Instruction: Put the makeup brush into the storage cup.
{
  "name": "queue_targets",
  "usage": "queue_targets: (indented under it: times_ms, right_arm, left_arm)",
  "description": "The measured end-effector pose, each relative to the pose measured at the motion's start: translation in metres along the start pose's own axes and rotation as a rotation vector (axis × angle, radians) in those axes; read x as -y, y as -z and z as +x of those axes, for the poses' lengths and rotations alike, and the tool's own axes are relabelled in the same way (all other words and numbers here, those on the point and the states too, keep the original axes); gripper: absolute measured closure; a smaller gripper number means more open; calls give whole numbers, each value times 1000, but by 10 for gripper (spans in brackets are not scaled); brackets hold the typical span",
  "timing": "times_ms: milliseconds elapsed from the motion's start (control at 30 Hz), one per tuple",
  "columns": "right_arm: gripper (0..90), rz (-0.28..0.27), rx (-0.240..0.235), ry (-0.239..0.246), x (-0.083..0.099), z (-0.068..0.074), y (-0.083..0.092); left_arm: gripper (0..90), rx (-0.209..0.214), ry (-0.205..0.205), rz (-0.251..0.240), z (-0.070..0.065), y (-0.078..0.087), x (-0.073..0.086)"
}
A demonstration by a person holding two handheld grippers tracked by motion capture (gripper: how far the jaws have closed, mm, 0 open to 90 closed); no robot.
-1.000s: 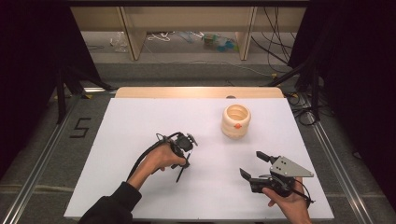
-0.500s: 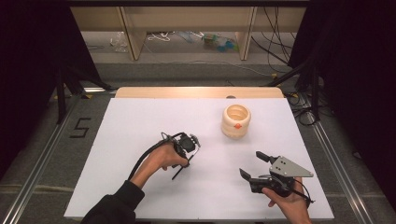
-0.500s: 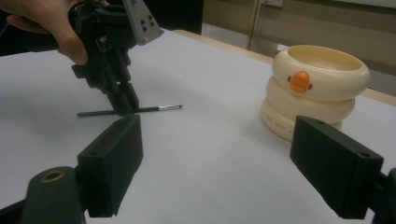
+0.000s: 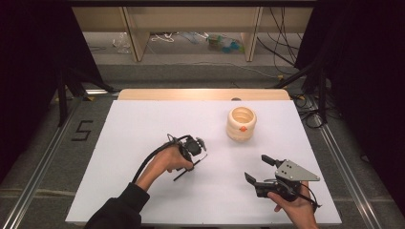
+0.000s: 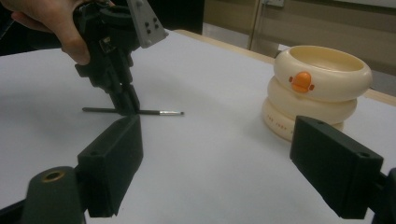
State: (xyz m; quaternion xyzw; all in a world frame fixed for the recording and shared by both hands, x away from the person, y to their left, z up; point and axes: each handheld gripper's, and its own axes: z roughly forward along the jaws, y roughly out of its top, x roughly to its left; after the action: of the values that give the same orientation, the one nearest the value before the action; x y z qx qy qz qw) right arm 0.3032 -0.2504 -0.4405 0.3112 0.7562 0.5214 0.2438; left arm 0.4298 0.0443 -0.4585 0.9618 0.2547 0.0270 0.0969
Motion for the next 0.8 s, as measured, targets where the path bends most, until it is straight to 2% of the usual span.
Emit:
queue_targets:
  times_ms: [67,267,400,467,533,667,700,800]
  right_arm:
    - [184,-7,7,12,0,-1,0]
    - [185,5,-3,0,0,0,0]
    - [187,-4,2,15,0,0,-1]
    - [187,-5,2,16,0,0,-1]
    - [188,-2,2,18,0,0,-1]
    - [188,21,2,27,-1,-1,1]
    - [188,-6,3,23,0,0,-1]
    - [188,-1,-4,26,0,-1,-1]
  left_arm:
    - [851,0,-10,4,0,0,0]
    - [852,-1,-30,4,-1,1,0]
    - [852,-9,-32,-4,-2,0,0]
    - [853,-9,-47,0,-2,1,0]
    - [853,7,-45,-9,0,1,1]
    - [853,34,-25,-48,6,2,4]
    - [853,36,-23,-62,7,3,4]
    - [853,70,-16,-122,8,8,4]
